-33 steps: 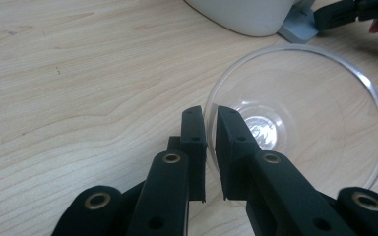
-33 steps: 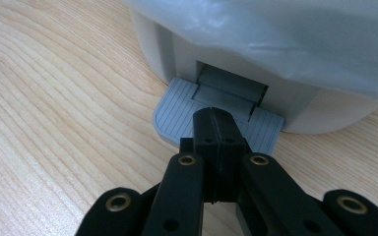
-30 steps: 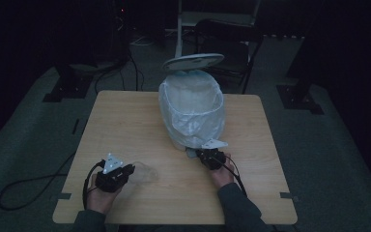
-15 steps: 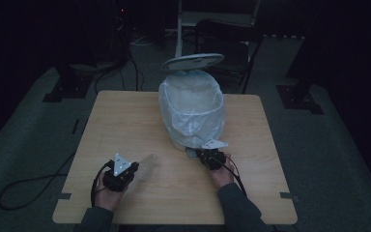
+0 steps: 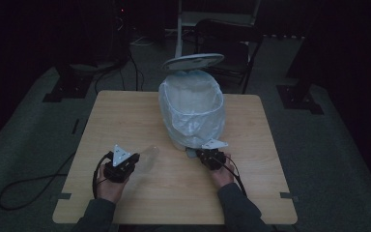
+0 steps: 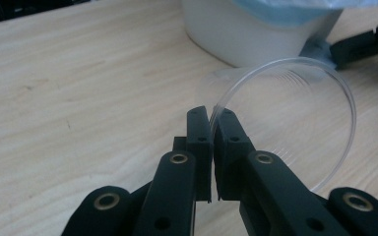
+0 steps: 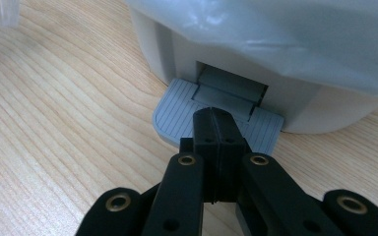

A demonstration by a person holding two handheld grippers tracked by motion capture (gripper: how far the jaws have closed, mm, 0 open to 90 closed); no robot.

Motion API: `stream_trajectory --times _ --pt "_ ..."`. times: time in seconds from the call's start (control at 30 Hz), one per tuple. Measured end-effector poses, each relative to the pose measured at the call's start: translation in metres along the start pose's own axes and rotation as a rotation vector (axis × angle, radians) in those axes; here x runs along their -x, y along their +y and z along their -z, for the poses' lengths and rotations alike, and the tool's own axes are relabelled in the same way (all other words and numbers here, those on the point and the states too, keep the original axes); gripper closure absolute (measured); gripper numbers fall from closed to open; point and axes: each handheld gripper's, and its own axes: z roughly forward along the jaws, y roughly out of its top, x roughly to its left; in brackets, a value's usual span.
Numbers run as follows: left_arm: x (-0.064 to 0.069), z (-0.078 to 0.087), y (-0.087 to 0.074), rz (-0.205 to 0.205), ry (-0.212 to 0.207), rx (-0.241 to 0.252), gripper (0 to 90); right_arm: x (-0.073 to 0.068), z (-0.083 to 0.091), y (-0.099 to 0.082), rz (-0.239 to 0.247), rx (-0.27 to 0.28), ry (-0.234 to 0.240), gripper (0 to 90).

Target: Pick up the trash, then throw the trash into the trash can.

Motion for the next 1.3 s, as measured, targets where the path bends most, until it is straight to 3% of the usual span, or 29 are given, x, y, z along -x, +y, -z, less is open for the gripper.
stream_trajectory --times 0.53,1.3 --pt "-0.019 0.006 0.018 0.046 -0.006 0.043 87.5 0.0 0.0 -0.001 -0.002 0.003 -0.002 90.0" --pt "-0.028 0.008 0.044 0.031 0.006 0.077 87.5 0.001 0.0 -0.001 0.0 0.001 0.004 90.0"
